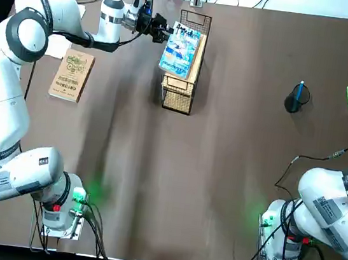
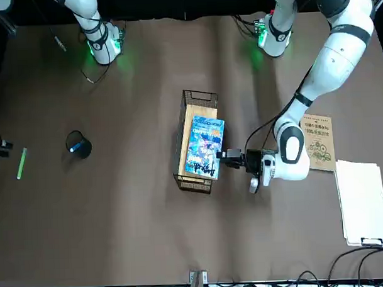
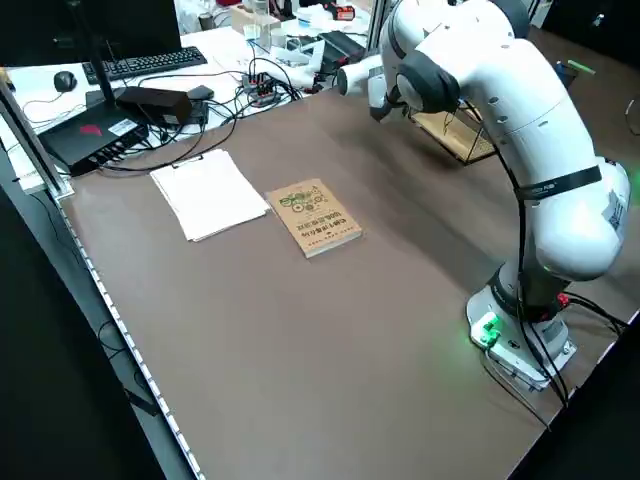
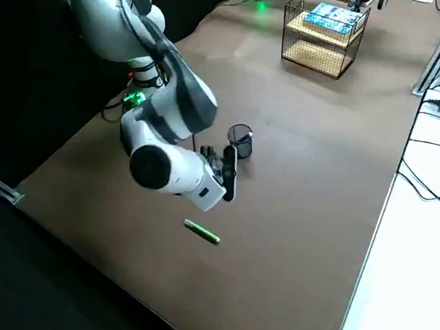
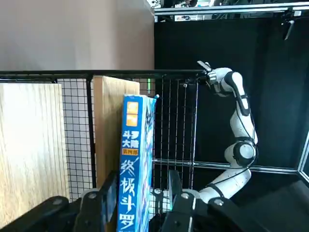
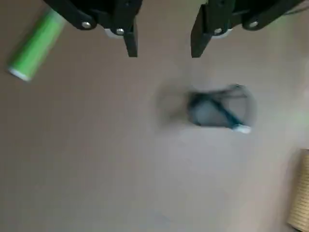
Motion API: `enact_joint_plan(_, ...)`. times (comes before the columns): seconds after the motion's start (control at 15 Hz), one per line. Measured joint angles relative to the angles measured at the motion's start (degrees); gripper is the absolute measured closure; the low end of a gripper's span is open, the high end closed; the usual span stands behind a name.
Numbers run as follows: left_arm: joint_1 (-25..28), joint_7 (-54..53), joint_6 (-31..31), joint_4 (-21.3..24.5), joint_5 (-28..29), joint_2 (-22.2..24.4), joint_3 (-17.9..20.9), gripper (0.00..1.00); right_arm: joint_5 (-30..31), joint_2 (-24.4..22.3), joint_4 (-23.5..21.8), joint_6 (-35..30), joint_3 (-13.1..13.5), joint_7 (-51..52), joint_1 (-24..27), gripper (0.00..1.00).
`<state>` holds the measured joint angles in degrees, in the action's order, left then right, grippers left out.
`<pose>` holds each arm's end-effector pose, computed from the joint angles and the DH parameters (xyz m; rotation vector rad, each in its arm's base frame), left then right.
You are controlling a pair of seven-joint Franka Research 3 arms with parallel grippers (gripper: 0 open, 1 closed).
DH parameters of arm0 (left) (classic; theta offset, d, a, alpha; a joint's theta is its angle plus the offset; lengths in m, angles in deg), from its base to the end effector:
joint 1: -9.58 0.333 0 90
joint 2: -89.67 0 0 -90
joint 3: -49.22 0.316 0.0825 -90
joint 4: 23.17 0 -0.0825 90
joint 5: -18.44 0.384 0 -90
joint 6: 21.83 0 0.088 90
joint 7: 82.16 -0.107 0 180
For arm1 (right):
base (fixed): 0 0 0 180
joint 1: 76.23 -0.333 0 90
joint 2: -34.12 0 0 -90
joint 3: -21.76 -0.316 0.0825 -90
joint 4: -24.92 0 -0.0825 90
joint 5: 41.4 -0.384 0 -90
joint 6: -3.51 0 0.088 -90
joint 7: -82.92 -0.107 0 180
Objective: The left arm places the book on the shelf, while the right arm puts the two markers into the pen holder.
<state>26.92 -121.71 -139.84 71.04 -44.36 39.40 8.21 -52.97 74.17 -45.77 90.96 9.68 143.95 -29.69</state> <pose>0.6305 -0.2511 0.2253 1.7047 -0.1426 -0.1335 0.5654 -0.4032 0.3426 -2.5679 -0.5350 0.0090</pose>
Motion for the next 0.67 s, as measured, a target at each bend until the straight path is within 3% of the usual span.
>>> enact_joint_plan(0.07,0.0,0.0,0.0,0.1,0.0,0.0,0.2,0.48,8.2,0.2,0.0,4.8,0.0,-6.2,-1.5,0.48)
enact_joint_plan(0.13,0.0,0.0,0.0,0.2,0.0,0.0,0.3,0.4,11.6,0.3,0.0,6.3,0.0,-10.2,-2.5,0.48)
enact_joint_plan(0.33,0.0,0.0,0.0,0.6,-0.2,-0.1,0.9,0.16,16.4,1.3,0.0,9.5,0.1,-18.4,-4.1,0.48)
enact_joint_plan(0.67,-0.2,0.0,0.0,0.8,-0.3,-0.2,1.5,0.14,22.6,3.9,-1.2,16.5,1.1,-33.4,-4.0,0.49)
